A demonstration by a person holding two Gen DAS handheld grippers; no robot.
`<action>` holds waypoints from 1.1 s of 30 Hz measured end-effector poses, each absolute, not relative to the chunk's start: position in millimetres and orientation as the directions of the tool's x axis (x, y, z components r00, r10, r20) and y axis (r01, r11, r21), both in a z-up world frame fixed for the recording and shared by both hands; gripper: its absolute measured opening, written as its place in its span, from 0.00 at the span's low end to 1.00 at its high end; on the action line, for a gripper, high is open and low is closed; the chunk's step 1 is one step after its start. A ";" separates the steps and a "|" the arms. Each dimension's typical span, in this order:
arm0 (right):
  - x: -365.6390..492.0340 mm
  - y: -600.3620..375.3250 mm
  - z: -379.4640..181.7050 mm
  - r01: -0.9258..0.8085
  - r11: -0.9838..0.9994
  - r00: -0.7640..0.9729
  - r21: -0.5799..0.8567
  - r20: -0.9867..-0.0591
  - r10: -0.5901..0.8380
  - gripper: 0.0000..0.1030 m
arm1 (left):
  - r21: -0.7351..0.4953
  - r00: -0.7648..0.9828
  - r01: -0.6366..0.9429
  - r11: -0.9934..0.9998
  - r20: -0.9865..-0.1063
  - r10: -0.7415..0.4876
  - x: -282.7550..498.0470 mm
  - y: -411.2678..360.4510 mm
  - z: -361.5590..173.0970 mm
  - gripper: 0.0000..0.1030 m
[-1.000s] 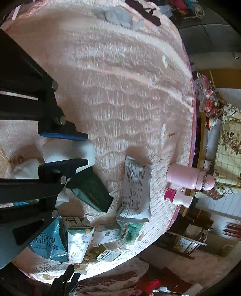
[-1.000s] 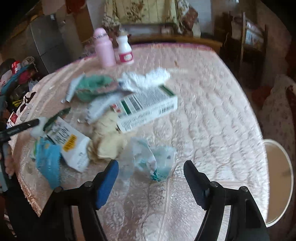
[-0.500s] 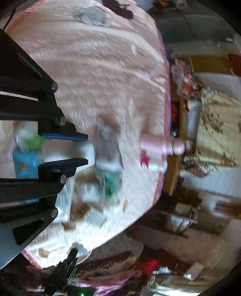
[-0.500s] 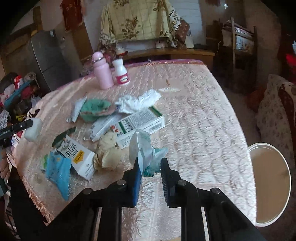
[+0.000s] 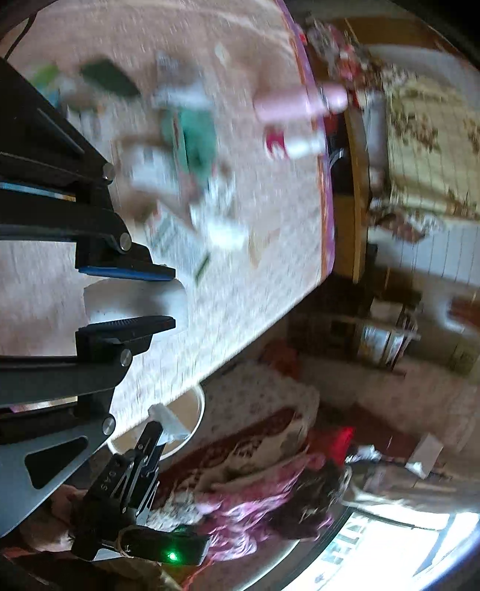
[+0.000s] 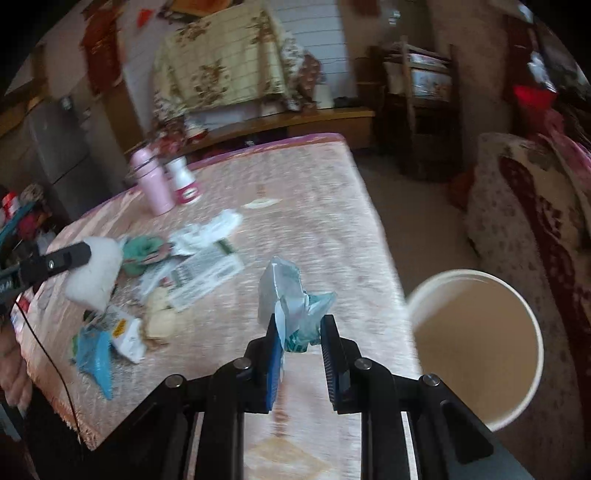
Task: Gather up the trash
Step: 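Carry both held items over the white bucket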
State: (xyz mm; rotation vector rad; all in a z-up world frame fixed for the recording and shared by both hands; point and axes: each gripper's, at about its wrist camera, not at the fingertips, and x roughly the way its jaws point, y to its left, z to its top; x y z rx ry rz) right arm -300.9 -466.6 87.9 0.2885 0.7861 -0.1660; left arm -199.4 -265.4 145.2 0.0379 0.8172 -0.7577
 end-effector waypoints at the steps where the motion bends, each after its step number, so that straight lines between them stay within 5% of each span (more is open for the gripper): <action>1: -304.7 -475.3 87.4 0.276 0.941 0.695 0.197 -0.717 -0.054 0.21 | -0.251 0.422 0.643 0.724 -0.673 -0.608 -202.7 -282.4 144.2 0.19; 15: -351.9 -583.8 60.3 0.533 0.824 0.610 0.195 -0.763 -0.214 0.22 | -0.288 0.257 0.741 0.606 -0.712 -0.653 -236.0 -435.4 117.7 0.19; 28: -363.2 -639.6 30.8 0.640 0.748 0.536 0.175 -0.800 -0.272 0.24 | -0.309 0.189 0.758 0.575 -0.740 -0.646 -233.4 -498.3 83.4 0.21; 31: -361.4 -646.9 26.5 0.660 0.737 0.510 0.147 -0.807 -0.296 0.26 | -0.315 0.179 0.761 0.567 -0.738 -0.651 -233.8 -504.2 79.7 0.28; 33: -362.1 -652.5 22.8 0.682 0.717 0.494 0.144 -0.813 -0.307 0.35 | -0.332 0.159 0.761 0.557 -0.737 -0.657 -233.9 -504.5 78.1 0.41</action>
